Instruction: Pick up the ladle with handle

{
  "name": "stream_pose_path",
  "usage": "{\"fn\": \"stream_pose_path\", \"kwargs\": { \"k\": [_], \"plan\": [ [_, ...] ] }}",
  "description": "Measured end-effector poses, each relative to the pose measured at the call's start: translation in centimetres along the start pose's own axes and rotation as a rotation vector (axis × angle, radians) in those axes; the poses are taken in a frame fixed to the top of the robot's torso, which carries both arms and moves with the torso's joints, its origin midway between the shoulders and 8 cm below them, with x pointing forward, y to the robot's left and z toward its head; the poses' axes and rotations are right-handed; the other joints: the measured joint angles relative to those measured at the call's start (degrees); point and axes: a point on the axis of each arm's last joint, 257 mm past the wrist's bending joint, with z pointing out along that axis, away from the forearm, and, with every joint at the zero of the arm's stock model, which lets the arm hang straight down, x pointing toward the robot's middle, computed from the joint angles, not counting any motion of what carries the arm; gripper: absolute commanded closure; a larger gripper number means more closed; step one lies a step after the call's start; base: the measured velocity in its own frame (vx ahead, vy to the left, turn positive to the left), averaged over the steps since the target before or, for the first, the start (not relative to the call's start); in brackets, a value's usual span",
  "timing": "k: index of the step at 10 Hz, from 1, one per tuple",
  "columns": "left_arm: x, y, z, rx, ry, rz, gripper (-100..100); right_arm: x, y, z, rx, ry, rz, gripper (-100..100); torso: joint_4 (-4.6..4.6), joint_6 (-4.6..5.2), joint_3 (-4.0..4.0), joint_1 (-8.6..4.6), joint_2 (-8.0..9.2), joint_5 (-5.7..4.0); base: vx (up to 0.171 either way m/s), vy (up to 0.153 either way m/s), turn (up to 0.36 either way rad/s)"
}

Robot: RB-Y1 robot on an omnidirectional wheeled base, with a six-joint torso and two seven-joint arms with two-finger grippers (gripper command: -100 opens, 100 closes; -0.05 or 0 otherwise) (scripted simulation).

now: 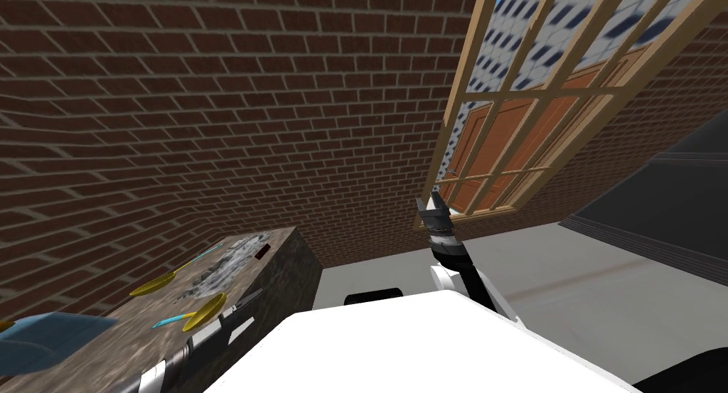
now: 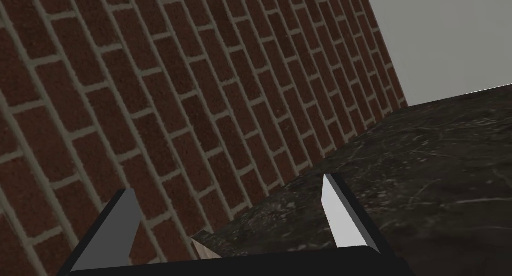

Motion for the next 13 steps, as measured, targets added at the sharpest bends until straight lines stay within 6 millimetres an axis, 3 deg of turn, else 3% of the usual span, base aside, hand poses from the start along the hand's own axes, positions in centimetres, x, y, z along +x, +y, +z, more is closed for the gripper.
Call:
{"fn": "stream_pose_path", "kwargs": {
  "k": [3, 9, 11, 13],
  "plan": [
    [-2.2, 2.3, -2.5, -0.117, -0.011, 0.028, -100, 0.0, 0.0, 0.0, 0.000, 0.000, 0.000, 0, 0.00, 0.01, 0.01, 0.07, 0.02, 0.01, 0.018, 0.017, -0.083],
    [-8.2, 7.8, -10.0, -0.411, -0.054, 0.103, -100, 0.0, 0.0, 0.0, 0.000, 0.000, 0.000, 0, 0.01, -0.01, 0.01, 0.48, 0.02, 0.12, 0.017, 0.068, -0.074],
    [-8.3, 8.4, -11.0, -0.445, -0.061, 0.104, -100, 0.0, 0.0, 0.0, 0.000, 0.000, 0.000, 0, 0.02, -0.02, 0.03, 0.17, 0.04, 0.07, 0.014, 0.046, -0.044],
    [-9.4, 9.7, -13.9, -0.536, -0.074, 0.125, -100, 0.0, 0.0, 0.0, 0.000, 0.000, 0.000, 0, 0.00, 0.00, 0.00, 0.42, -0.01, 0.10, 0.023, 0.111, -0.067]
  ]
}}
